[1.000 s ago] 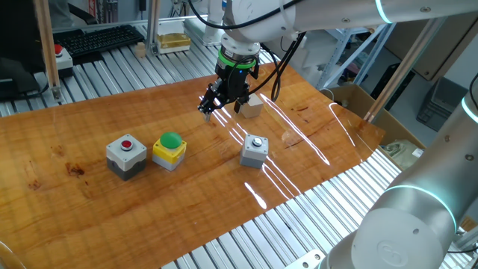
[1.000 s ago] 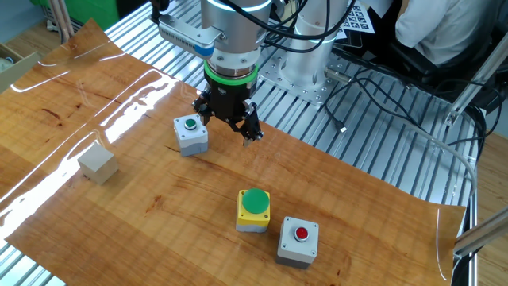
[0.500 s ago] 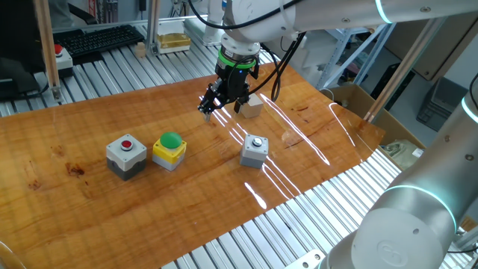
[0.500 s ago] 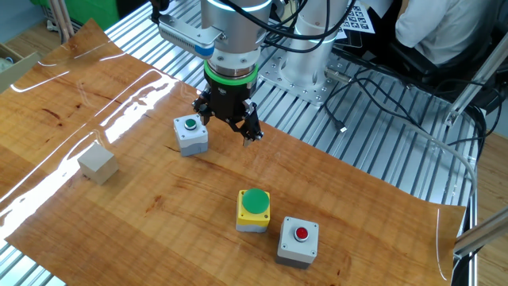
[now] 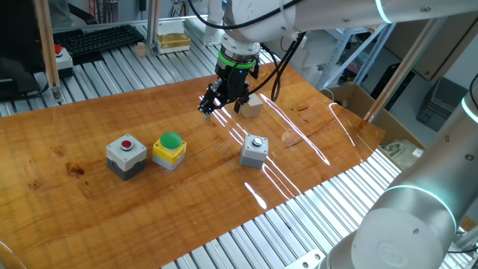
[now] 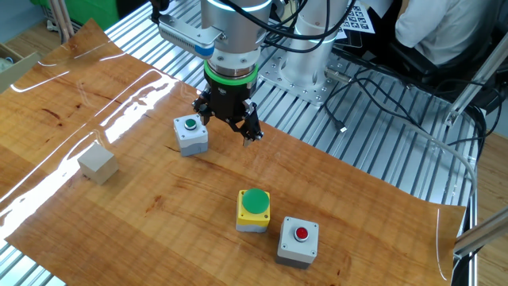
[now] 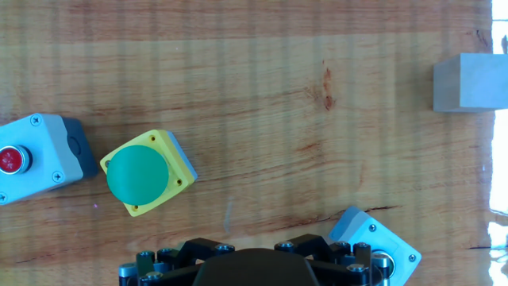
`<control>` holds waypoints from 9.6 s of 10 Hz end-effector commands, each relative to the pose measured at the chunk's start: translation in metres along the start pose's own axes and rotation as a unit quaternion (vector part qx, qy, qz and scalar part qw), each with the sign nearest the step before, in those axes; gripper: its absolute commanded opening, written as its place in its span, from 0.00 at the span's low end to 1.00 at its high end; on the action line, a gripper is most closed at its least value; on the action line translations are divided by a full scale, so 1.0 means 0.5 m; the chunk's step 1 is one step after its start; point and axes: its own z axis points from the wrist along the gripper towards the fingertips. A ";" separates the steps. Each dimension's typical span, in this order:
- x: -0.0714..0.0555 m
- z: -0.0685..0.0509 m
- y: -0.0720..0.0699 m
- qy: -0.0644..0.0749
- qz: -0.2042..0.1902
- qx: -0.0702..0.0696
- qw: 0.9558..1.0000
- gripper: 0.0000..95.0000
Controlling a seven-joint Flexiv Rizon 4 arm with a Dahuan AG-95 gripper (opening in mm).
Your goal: Pick up the small block on the left and move it to the right
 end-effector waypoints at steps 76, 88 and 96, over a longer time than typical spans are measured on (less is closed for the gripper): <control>-0.225 0.156 -0.429 0.011 0.017 0.051 0.998 0.80; -0.263 0.205 -0.518 0.000 0.015 0.023 1.000 0.80; -0.275 0.248 -0.511 -0.005 0.031 0.006 0.999 0.80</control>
